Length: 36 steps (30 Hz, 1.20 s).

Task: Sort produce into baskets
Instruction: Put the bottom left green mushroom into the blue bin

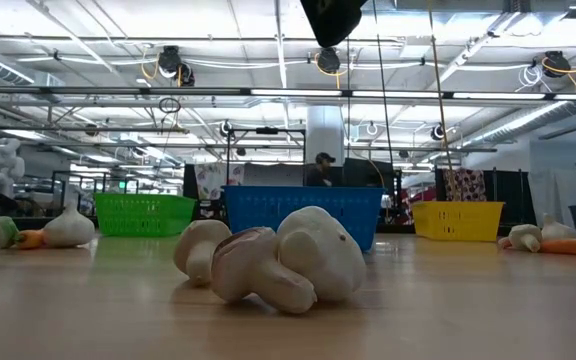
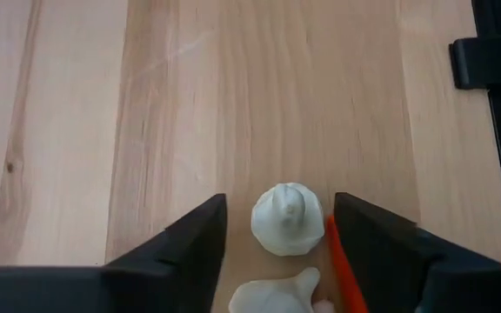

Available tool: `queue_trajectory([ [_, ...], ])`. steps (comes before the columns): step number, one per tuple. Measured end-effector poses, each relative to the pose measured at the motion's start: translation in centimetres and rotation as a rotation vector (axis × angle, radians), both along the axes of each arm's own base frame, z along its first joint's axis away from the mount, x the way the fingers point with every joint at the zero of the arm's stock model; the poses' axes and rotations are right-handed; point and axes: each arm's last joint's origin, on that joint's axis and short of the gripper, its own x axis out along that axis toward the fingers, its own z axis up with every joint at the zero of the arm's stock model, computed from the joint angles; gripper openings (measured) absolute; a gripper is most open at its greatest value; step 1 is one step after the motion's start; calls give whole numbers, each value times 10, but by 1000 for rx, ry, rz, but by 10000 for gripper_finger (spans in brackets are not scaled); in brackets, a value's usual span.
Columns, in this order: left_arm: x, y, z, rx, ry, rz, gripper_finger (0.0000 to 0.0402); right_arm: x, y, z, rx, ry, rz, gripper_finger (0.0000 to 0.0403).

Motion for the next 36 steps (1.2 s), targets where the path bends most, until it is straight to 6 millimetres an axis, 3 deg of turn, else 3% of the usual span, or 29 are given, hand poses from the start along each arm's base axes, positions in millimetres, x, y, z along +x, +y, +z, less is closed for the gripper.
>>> queue_trajectory([
  [12,4,2,0,5,-2,6,98,0,0,0,-18,-8,8,0],
  [20,26,13,13,46,-40,-32,39,1,-4,-2,-35,7,3,0],
  [29,52,58,66,70,-207,-74,25,4,-18,-6,-98,32,-8,0],
  [36,67,112,94,175,-263,-17,24,2,-33,-17,-116,166,-50,0],
])
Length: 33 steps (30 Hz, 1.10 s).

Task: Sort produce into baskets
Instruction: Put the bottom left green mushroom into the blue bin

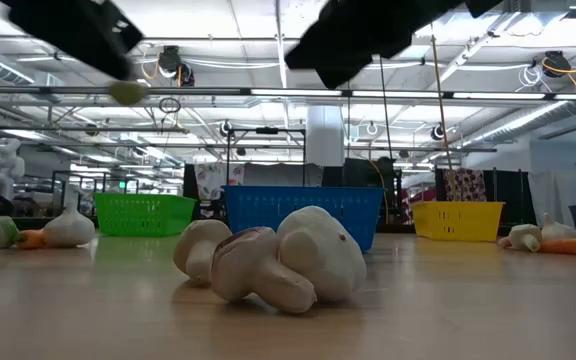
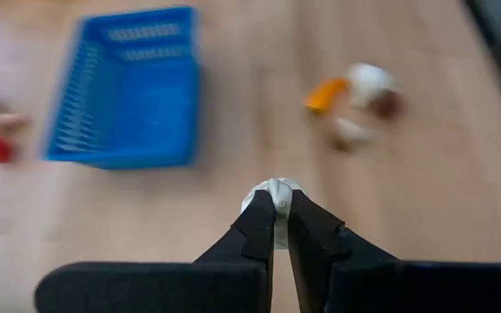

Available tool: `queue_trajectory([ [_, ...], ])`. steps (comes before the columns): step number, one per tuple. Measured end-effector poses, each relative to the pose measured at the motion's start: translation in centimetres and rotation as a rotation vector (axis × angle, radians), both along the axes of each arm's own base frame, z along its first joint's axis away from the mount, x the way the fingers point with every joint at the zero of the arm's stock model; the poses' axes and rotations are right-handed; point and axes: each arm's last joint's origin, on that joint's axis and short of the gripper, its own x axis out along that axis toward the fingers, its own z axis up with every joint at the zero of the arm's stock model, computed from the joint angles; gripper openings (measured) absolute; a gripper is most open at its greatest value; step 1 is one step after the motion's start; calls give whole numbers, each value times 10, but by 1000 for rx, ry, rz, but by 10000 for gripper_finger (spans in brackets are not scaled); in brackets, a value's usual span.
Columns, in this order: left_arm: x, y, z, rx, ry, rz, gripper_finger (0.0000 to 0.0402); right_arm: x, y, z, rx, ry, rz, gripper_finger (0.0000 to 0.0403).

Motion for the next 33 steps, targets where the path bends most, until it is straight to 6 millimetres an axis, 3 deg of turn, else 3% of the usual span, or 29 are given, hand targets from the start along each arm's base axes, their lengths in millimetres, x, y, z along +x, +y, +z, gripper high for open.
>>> queue_trajectory([
  [7,22,54,11,21,-46,67,23,-11,-9,5,-18,84,-13,0],
  [17,67,101,-6,-76,-122,25,23,-50,-20,41,-76,159,16,0],
  [25,97,103,-33,-174,-188,9,31,-73,-32,27,-137,149,47,0],
  [33,110,102,-51,-171,-198,15,33,-98,-62,22,-144,79,-117,0],
])
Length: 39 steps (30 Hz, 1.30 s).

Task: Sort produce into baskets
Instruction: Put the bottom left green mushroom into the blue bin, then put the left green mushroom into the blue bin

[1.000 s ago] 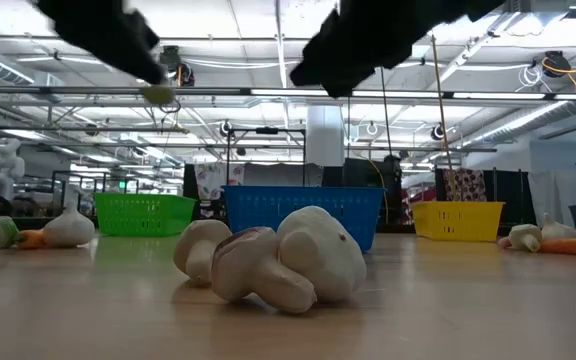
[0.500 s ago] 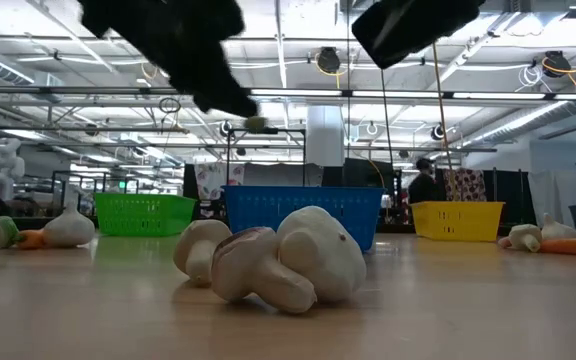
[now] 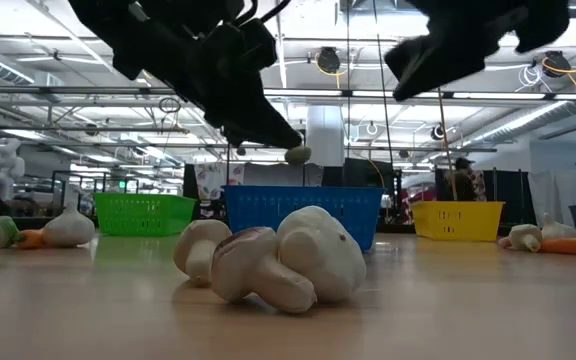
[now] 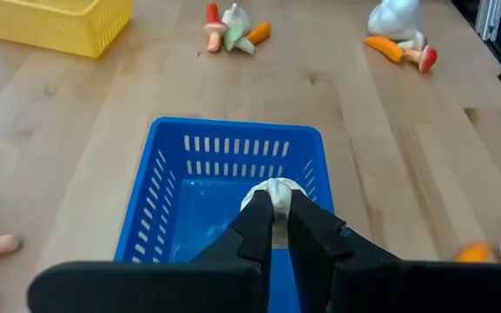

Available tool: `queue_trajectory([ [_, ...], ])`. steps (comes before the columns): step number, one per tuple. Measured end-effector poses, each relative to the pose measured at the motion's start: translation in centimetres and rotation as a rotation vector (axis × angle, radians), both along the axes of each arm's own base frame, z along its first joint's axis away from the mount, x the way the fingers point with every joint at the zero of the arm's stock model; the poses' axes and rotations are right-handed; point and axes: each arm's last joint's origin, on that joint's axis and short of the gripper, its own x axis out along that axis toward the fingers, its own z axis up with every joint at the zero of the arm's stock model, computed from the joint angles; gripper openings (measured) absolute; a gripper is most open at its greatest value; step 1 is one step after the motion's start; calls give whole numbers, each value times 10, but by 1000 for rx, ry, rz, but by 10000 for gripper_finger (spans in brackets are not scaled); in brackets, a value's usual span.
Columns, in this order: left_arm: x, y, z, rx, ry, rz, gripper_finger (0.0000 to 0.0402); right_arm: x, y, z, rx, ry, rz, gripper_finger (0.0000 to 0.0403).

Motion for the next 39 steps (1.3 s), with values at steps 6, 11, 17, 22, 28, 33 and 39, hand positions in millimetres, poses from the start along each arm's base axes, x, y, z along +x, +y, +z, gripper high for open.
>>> queue_trajectory([
  [6,0,0,-1,3,7,3,33,-6,-7,-10,16,-51,-21,0],
  [11,-1,1,-4,15,34,11,48,-5,-6,-8,23,-79,-21,0],
  [17,-2,2,-5,35,45,34,101,-5,-6,-8,39,-77,-34,0],
  [22,-1,2,-3,40,28,54,130,-4,-6,-7,41,-86,-34,0],
  [28,-5,3,4,28,24,63,134,-3,-6,-5,46,-110,-33,0],
  [33,-19,3,29,-7,24,84,134,-3,-5,-4,68,-118,-46,0],
  [39,-49,-8,50,-79,126,94,135,-3,-5,-4,70,-118,-46,0],
])
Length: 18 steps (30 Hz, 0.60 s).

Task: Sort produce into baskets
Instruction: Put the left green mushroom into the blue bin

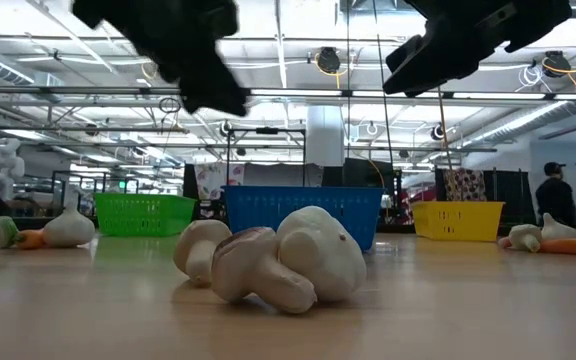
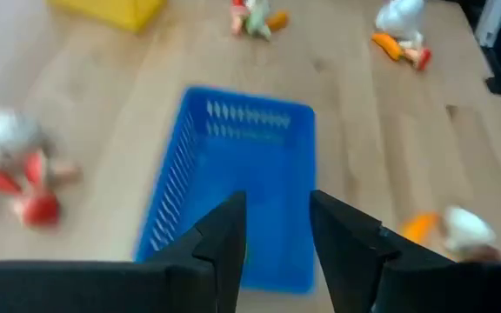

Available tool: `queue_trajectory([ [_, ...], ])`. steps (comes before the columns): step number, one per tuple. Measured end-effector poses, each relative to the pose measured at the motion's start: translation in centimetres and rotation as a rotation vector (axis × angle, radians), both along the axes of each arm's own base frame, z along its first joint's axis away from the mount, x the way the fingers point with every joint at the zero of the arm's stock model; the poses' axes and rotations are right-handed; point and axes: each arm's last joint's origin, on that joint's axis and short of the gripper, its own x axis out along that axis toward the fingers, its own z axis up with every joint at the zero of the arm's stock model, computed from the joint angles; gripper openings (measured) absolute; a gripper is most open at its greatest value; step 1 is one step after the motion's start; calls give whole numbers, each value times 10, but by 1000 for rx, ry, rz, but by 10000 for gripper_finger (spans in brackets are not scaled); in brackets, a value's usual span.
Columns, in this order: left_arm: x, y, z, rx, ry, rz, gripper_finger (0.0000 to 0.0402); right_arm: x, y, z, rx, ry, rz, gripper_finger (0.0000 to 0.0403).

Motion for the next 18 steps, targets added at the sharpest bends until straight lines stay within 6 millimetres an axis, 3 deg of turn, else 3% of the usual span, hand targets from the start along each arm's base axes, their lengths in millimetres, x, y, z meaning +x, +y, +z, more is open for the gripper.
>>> queue_trajectory([
  [9,-42,-28,-13,-76,370,25,135,0,0,0,-3,-4,2,0],
  [18,-57,-45,-20,-22,482,19,135,3,1,5,-13,-65,14,0],
])
